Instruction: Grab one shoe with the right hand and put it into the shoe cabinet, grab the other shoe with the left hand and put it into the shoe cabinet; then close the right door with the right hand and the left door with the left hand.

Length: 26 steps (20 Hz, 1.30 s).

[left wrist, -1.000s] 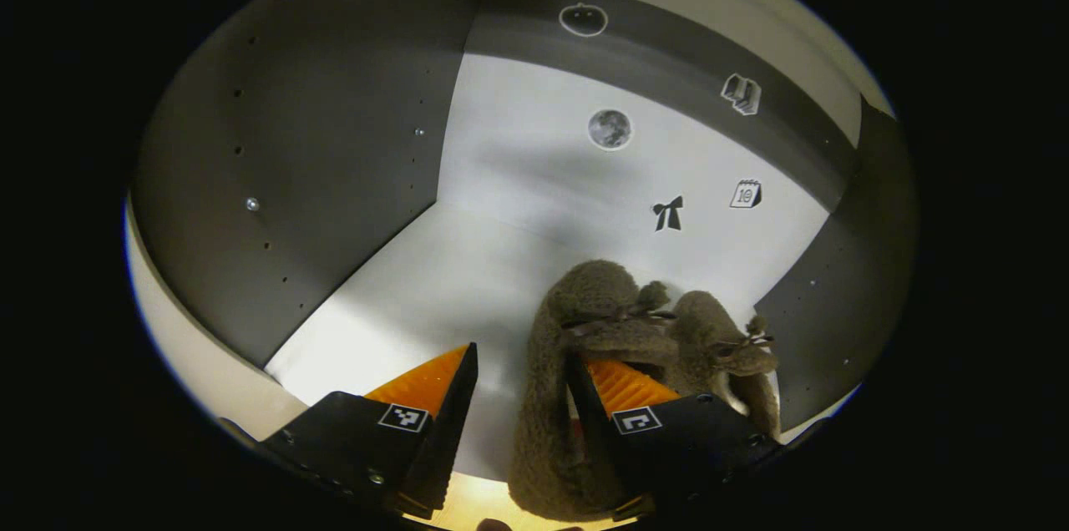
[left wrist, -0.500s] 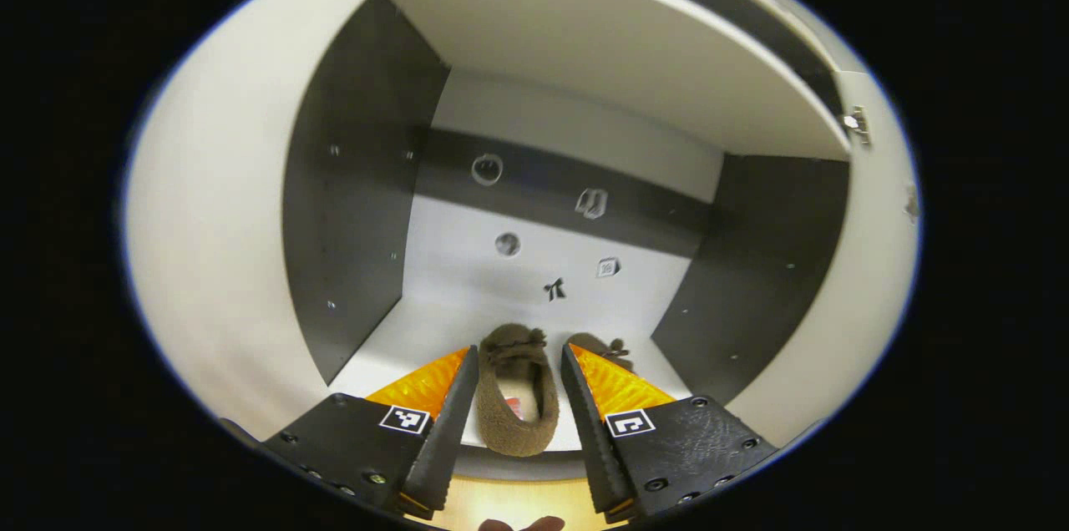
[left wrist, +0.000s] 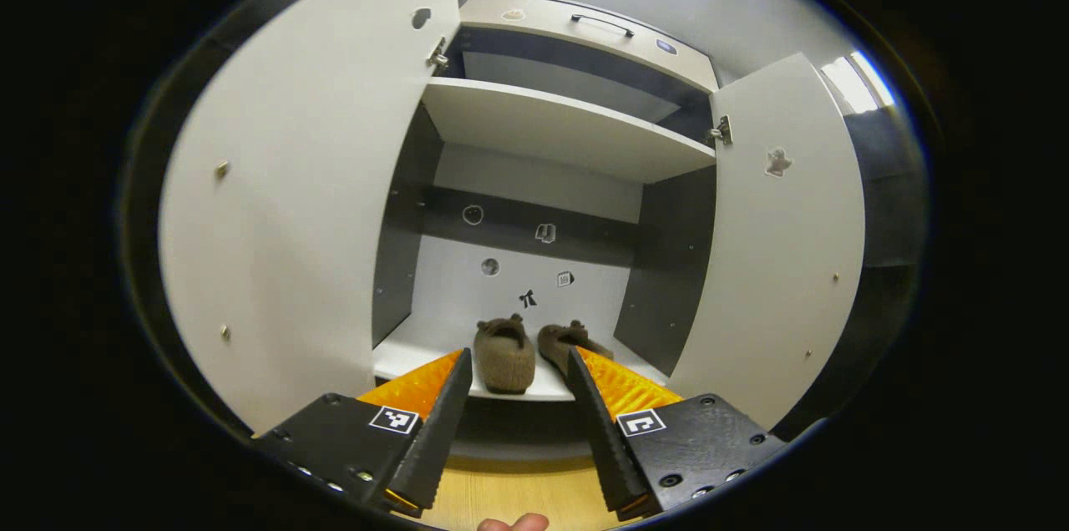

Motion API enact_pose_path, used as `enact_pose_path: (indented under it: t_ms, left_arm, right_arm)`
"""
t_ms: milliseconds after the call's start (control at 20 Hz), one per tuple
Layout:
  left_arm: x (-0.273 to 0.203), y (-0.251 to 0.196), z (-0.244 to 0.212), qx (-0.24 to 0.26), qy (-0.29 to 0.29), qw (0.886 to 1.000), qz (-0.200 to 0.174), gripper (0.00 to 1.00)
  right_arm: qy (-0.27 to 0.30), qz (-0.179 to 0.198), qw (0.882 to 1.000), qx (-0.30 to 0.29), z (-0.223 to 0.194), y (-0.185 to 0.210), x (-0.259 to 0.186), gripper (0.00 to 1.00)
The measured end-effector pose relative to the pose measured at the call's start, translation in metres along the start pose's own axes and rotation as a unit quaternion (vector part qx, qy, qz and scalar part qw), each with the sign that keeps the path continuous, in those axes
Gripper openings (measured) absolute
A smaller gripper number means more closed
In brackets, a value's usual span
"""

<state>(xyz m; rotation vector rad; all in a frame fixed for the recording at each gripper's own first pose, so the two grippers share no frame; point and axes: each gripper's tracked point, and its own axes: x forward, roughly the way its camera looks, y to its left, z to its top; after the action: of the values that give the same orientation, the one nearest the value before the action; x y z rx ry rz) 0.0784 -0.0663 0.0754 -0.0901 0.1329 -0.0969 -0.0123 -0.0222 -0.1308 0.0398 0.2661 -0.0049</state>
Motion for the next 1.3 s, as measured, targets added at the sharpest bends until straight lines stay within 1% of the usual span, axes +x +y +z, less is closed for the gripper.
enact_pose_path:
  t_ms: [100,150,250,350,400,450,500,550,750,800,900,950,1000,1050,1100,1250,1300]
  left_arm:
    - [-0.023,0.003,-0.034,0.007,0.003,1.0,0.014,0.72]
    - [-0.034,0.004,-0.046,0.013,-0.002,1.0,0.015,0.73]
    - [-0.051,0.008,-0.06,0.028,-0.013,0.999,0.025,0.73]
    - [-0.064,0.012,-0.065,0.046,-0.026,0.998,0.039,0.76]
    - [-0.072,0.014,-0.067,0.05,-0.03,0.997,0.044,0.8]
    - [-0.076,0.013,-0.069,0.049,-0.033,0.997,0.045,0.84]
    - [-0.08,0.013,-0.072,0.047,-0.034,0.997,0.045,0.9]
    - [-0.084,0.013,-0.075,0.046,-0.035,0.997,0.048,0.91]
    - [-0.099,0.013,-0.096,0.032,-0.022,0.998,0.05,0.93]
    - [-0.103,0.013,-0.103,0.03,-0.016,0.998,0.047,0.95]
    - [-0.11,0.016,-0.112,0.03,-0.012,0.998,0.051,0.95]
    - [-0.112,0.016,-0.115,0.031,-0.01,0.998,0.05,0.95]
    - [-0.114,0.019,-0.118,0.034,-0.008,0.998,0.052,0.95]
    - [-0.114,0.02,-0.12,0.037,-0.004,0.998,0.054,0.95]
    - [-0.117,0.02,-0.12,0.038,-0.003,0.998,0.055,0.95]
    - [-0.118,0.016,-0.12,0.043,-0.006,0.998,0.048,0.95]
    - [-0.119,0.015,-0.119,0.045,-0.009,0.998,0.045,0.95]
  right_arm:
    - [-0.003,-0.002,1.0,0.005,0.005,-0.003,-0.001,0.95]
    - [-0.005,-0.002,1.0,0.006,0.007,-0.004,-0.001,0.95]
    - [-0.011,-0.008,1.0,0.006,0.013,-0.008,0.0,0.95]
    - [-0.016,-0.012,1.0,0.007,0.018,-0.01,0.0,0.95]
    - [-0.02,-0.012,1.0,0.009,0.02,-0.01,-0.002,0.95]
    - [-0.023,-0.012,1.0,0.01,0.024,-0.01,-0.003,0.95]
    - [-0.027,-0.013,1.0,0.01,0.026,-0.011,-0.003,0.92]
    - [-0.03,-0.014,0.999,0.01,0.027,-0.011,-0.004,0.95]
    - [-0.042,-0.018,0.999,0.019,0.033,-0.014,-0.01,0.95]
    - [-0.046,-0.023,0.998,0.023,0.034,-0.016,-0.011,0.95]
    - [-0.049,-0.026,0.998,0.039,0.043,-0.02,-0.019,0.96]
    - [-0.055,-0.028,0.997,0.044,0.052,-0.026,-0.024,0.96]
    - [-0.064,-0.031,0.996,0.044,0.064,-0.035,-0.029,0.98]
    - [-0.075,-0.035,0.996,0.042,0.079,-0.044,-0.03,0.96]
    - [-0.082,-0.042,0.995,0.04,0.093,-0.055,-0.031,0.97]
    - [-0.119,-0.055,0.991,0.034,0.146,-0.091,-0.031,0.97]
    - [-0.135,-0.066,0.988,0.026,0.166,-0.108,-0.03,0.97]
